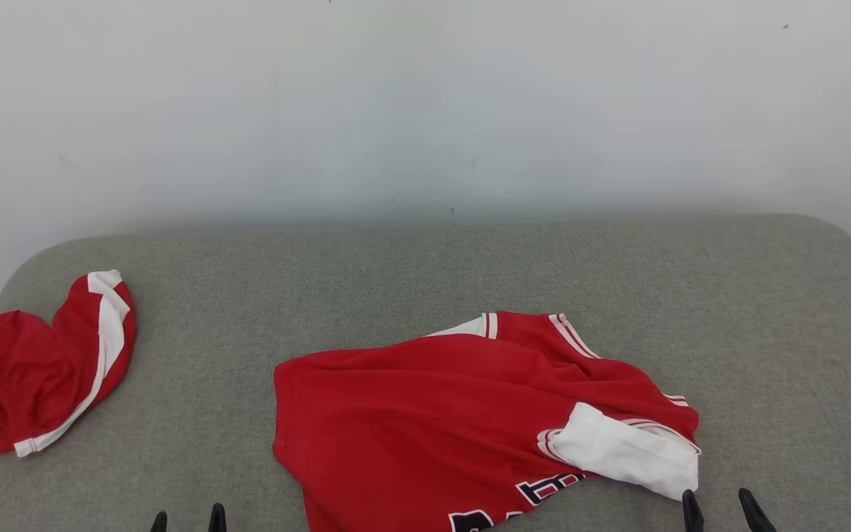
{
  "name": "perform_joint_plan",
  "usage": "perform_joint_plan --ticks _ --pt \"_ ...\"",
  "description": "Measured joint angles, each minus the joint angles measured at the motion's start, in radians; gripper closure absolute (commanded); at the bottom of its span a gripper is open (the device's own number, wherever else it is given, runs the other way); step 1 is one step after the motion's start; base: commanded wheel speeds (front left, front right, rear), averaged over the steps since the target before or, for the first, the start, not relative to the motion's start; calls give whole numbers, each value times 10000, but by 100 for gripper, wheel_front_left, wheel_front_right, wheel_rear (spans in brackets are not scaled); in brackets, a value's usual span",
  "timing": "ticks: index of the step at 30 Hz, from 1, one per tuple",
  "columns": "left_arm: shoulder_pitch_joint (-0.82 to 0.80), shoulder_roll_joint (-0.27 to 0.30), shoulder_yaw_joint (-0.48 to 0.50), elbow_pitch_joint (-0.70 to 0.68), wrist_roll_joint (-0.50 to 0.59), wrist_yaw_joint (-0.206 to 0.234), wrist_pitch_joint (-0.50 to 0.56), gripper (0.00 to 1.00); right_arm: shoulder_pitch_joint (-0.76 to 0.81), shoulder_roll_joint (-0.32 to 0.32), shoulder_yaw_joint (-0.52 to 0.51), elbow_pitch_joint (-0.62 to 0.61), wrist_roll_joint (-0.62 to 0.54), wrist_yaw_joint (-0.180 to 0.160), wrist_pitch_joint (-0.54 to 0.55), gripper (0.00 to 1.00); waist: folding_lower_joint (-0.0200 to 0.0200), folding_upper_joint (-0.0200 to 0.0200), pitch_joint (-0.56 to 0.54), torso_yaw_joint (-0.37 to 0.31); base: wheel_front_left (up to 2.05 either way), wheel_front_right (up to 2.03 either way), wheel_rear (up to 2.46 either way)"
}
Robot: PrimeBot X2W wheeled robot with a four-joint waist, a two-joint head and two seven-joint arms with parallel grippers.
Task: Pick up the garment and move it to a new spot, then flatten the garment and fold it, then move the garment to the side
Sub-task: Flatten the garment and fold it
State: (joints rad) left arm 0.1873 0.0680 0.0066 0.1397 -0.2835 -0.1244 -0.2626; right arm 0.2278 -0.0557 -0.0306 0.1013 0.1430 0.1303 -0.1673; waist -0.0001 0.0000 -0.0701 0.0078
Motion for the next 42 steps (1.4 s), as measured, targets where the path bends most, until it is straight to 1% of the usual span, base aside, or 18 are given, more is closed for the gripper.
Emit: perform_joint_plan --ticks 9,14,24,30,36,42 --pt "164 -82 50 -104 291 -52 0 0 -61 12 199 171 4 0 -100 0 0 0 41 -241 0 0 0" --pt "172 -107 6 -140 359 -67 0 0 -232 21 445 134 6 0 -180 0 1 0 80 -221 0 0 0" --pt "197 -111 -44 -109 359 -67 0 0 -235 23 508 134 8 0 -209 0 1 0 99 -146 0 0 0" --pt "128 -86 -113 305 330 -67 0 0 -386 6 401 123 63 0 -92 0 1 0 174 -191 0 0 0" --pt "-1093 92 -433 1791 134 -67 134 0 -905 -364 451 104 111 0 318 0 1 1 404 -273 0 0 0" --pt "-2917 303 -644 2941 27 -35 1544 0 -1668 -556 729 165 196 0 895 0 2 0 805 -443 0 0 0"
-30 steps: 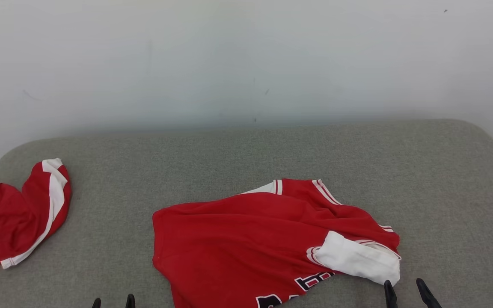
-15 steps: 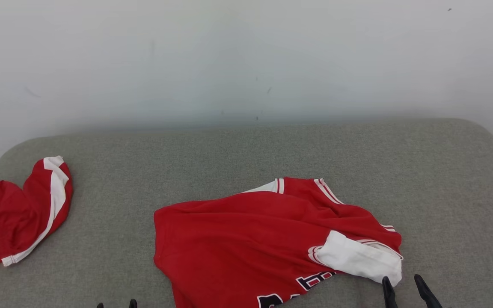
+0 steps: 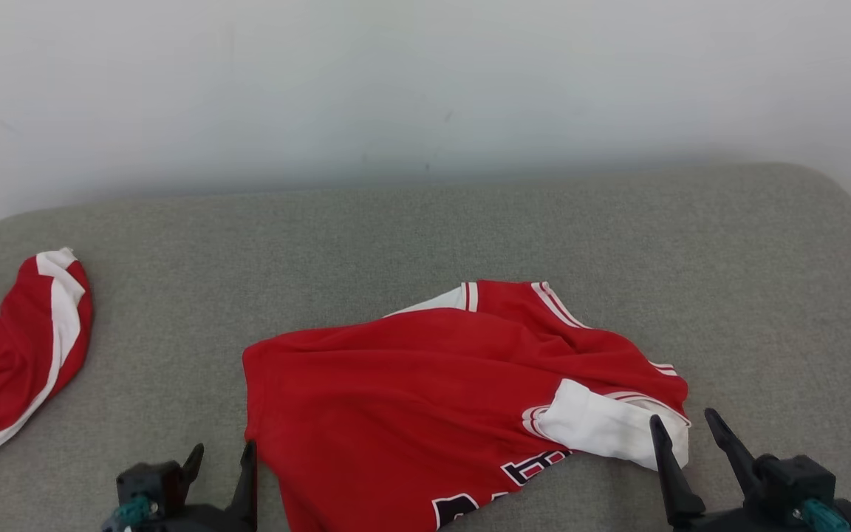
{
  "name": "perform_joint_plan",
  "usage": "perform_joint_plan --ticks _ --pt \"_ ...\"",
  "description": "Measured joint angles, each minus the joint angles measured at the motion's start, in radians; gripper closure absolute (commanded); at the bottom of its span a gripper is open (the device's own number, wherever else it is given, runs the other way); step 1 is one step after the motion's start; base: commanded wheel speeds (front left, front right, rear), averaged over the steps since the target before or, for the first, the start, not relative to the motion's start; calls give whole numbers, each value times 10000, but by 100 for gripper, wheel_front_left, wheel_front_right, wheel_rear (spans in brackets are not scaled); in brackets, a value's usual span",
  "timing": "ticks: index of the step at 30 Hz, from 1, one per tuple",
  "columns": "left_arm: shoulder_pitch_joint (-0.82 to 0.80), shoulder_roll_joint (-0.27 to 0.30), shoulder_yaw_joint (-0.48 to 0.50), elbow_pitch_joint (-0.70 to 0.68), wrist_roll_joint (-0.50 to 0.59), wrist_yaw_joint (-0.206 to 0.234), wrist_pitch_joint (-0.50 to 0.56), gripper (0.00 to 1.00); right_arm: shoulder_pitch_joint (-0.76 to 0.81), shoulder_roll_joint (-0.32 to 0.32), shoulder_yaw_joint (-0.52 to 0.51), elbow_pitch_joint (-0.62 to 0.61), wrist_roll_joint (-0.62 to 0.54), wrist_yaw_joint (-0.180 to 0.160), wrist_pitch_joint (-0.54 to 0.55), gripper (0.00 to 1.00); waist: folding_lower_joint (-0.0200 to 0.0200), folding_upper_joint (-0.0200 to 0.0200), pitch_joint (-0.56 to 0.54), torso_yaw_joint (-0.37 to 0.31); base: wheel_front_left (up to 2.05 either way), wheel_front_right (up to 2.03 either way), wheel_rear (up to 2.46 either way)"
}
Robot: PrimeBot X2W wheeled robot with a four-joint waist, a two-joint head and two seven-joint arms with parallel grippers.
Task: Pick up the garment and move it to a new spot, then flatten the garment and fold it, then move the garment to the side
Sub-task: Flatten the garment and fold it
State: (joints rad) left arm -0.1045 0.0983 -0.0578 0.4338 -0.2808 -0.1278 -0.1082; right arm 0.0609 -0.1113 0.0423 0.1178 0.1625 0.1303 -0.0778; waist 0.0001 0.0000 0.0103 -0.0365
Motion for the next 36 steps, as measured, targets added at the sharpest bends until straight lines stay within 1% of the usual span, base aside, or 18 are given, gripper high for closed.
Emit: perform_joint_plan --ticks 2,5,8,12,15,20,21,22,23,24,26,30,34,36 --pt "-566 69 -4 326 -21 150 627 0 -285 -27 86 75 52 0 188 0 0 0 192 -69 0 0 0" --pt "-1279 190 27 706 -65 261 1252 0 -797 -33 334 236 109 0 349 0 1 1 510 -194 0 0 0" --pt "-1657 207 31 1020 -109 453 1854 0 -1126 -23 525 368 123 0 376 0 1 1 811 -338 0 0 0" --pt "-1860 259 -58 1285 -107 598 2522 0 -1352 65 616 577 136 0 238 0 1 1 1127 -553 0 0 0" --pt "-1888 382 -132 1321 10 846 2899 0 -1403 111 604 706 192 0 140 0 1 0 1279 -690 0 0 0" --pt "-1874 537 -380 1104 92 853 3601 0 -1404 125 510 880 209 0 38 0 0 0 1415 -785 0 0 0" --pt "-1863 562 -430 1026 128 853 3762 9 -1404 130 472 882 205 0 40 0 0 0 1426 -784 0 0 0" --pt "-1848 581 -462 934 144 853 3914 25 -1404 128 426 878 205 0 61 0 0 0 1438 -779 0 0 0" --pt "-1811 589 -522 830 157 853 3960 60 -1403 127 372 874 205 0 81 0 0 0 1453 -773 0 0 0" --pt "-1763 587 -568 721 169 851 4011 100 -1403 123 320 871 198 0 148 0 0 0 1470 -765 0 0 0" --pt "-1621 575 -650 566 192 874 4042 100 -1397 123 267 819 190 0 261 0 0 0 1509 -750 0 0 0" --pt "-1411 453 -694 288 257 1116 3975 100 -1274 151 286 581 207 0 502 0 0 0 1561 -695 0 0 0" --pt "-1163 334 -696 132 242 1275 3718 100 -1062 174 456 570 449 0 702 0 -1 0 1561 -679 0 0 0" --pt "-1102 295 -727 128 228 1277 3684 100 -1033 178 575 602 575 0 752 0 -1 0 1547 -663 0 0 0"
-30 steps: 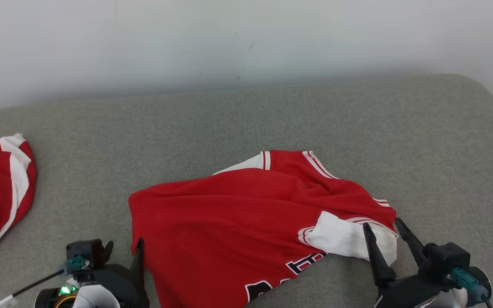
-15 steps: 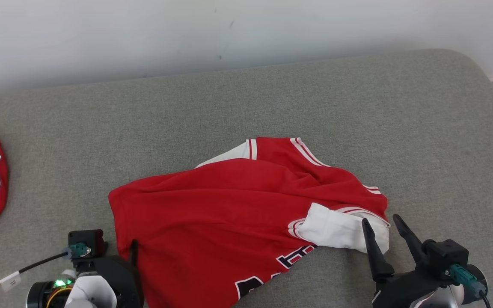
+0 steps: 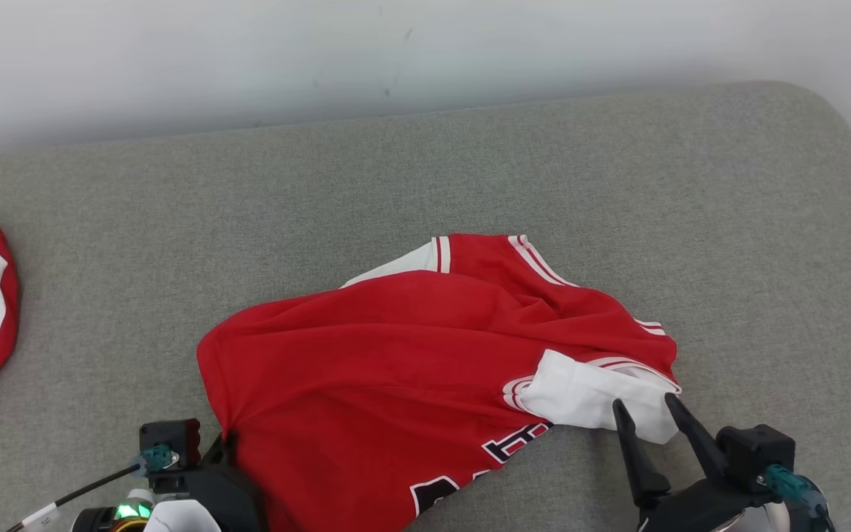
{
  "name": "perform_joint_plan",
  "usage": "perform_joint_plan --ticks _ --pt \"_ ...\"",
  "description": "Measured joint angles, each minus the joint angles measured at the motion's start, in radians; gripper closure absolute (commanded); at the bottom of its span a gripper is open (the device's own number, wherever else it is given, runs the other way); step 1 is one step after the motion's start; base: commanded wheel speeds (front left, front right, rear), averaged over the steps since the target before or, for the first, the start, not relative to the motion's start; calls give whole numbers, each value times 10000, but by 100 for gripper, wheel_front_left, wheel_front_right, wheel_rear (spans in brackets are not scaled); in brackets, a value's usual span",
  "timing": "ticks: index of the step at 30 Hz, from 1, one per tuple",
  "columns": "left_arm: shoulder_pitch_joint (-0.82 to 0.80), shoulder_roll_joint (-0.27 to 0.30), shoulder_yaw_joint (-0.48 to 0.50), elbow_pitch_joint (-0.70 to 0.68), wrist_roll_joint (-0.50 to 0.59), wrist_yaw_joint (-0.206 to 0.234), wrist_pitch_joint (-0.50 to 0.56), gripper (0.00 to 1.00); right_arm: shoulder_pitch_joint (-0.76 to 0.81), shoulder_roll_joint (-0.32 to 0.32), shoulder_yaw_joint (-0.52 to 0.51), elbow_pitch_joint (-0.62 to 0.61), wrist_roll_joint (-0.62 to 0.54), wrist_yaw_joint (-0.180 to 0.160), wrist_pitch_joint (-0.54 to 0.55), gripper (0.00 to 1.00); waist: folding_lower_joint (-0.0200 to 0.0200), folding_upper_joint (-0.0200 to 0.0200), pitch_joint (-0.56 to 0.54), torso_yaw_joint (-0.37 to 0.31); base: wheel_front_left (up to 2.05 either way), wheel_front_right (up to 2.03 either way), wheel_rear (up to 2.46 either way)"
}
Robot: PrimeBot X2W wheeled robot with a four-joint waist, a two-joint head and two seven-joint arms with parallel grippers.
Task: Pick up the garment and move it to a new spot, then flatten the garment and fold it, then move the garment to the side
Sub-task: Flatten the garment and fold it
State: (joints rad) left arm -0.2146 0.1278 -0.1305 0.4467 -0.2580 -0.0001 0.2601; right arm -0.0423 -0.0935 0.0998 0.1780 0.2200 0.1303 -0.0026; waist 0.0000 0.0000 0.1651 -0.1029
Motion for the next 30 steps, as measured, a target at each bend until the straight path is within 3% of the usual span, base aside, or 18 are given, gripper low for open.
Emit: perform_joint_plan --ticks 7,13,30 --pt "40 -98 -198 27 -90 -2 -92 100 -41 -228 211 546 75 0 67 0 0 1 -35 91 0 0 0" --pt "72 -169 -201 117 -272 4 -217 100 64 -221 -282 790 82 0 -79 0 0 1 -83 84 0 0 0" --pt "143 -73 -174 -23 -500 96 -385 100 -868 -334 119 2364 585 0 -474 0 -1 0 182 -150 0 0 0"
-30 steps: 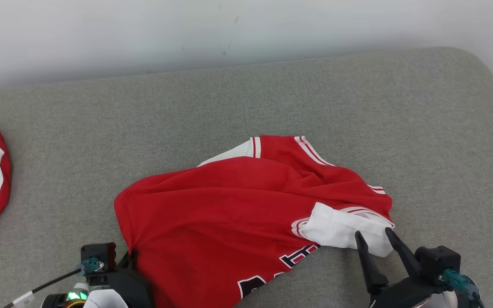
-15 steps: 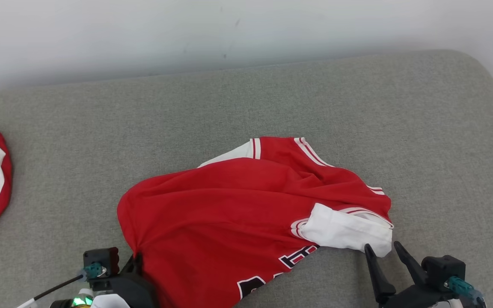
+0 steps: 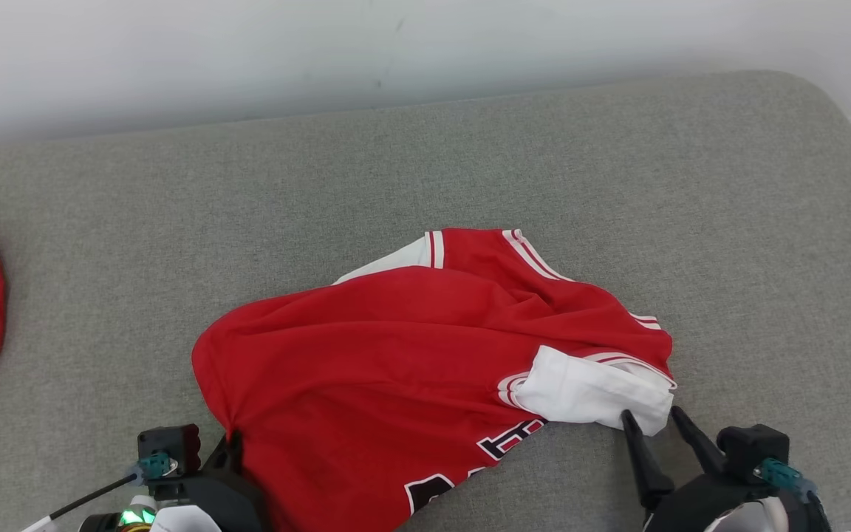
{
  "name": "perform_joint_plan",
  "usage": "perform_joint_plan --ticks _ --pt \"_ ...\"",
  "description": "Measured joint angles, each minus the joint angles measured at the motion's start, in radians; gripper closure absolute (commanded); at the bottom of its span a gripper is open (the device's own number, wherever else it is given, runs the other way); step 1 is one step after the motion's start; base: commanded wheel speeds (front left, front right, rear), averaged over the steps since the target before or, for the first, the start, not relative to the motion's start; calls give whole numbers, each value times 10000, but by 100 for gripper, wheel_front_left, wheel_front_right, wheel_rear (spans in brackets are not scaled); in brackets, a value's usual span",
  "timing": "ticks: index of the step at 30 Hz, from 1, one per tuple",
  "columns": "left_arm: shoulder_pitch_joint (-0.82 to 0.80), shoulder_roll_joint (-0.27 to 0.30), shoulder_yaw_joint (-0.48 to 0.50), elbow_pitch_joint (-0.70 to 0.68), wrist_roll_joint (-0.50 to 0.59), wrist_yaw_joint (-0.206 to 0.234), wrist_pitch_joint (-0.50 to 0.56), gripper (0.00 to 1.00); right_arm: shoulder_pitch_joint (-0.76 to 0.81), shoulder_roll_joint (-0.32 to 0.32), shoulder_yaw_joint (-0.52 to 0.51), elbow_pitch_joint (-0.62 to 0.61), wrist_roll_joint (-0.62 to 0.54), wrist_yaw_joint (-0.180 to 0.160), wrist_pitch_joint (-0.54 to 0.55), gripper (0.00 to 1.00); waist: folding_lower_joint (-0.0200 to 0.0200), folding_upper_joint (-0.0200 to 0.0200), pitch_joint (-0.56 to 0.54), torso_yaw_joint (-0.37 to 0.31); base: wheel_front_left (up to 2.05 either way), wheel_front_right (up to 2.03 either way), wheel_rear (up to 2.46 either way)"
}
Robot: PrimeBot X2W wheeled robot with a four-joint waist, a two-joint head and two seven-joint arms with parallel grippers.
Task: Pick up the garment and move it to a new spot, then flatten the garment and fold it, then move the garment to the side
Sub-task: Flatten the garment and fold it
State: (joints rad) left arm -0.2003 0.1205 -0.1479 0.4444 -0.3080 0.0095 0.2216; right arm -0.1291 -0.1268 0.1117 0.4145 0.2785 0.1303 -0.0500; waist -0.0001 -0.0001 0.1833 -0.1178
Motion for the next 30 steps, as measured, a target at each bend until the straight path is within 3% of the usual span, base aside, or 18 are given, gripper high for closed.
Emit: perform_joint_plan --ticks 7,20,21,22,23,24,26,30 --pt "-3 42 -33 -73 -54 40 0 100 -141 -42 596 146 159 0 -391 0 1 1 37 7 0 0 0" --pt "8 115 -15 -36 -282 117 -17 100 316 -65 941 -871 69 0 -568 0 0 1 -61 -141 0 0 0" --pt "8 113 -25 -36 -284 130 -17 100 315 -67 917 -917 58 0 -566 8 1 1 -65 -140 0 0 0" --pt "8 113 -40 -38 -288 144 -17 100 310 -69 894 -963 40 0 -560 36 1 2 -68 -134 0 0 0" --pt "6 109 -56 -40 -293 148 -17 100 301 -69 855 -989 21 0 -556 55 1 2 -72 -123 0 0 0" --pt "2 105 -71 -42 -295 159 -17 100 291 -69 813 -1011 8 0 -548 55 1 2 -79 -109 0 0 0" --pt "-6 104 -96 -38 -313 157 -17 100 265 -71 704 -1078 -100 0 -558 100 1 2 -95 -78 0 0 0" --pt "-11 104 -119 -10 -366 127 -142 100 257 -33 403 -1317 -272 0 -662 100 3 2 -165 -17 0 0 0"
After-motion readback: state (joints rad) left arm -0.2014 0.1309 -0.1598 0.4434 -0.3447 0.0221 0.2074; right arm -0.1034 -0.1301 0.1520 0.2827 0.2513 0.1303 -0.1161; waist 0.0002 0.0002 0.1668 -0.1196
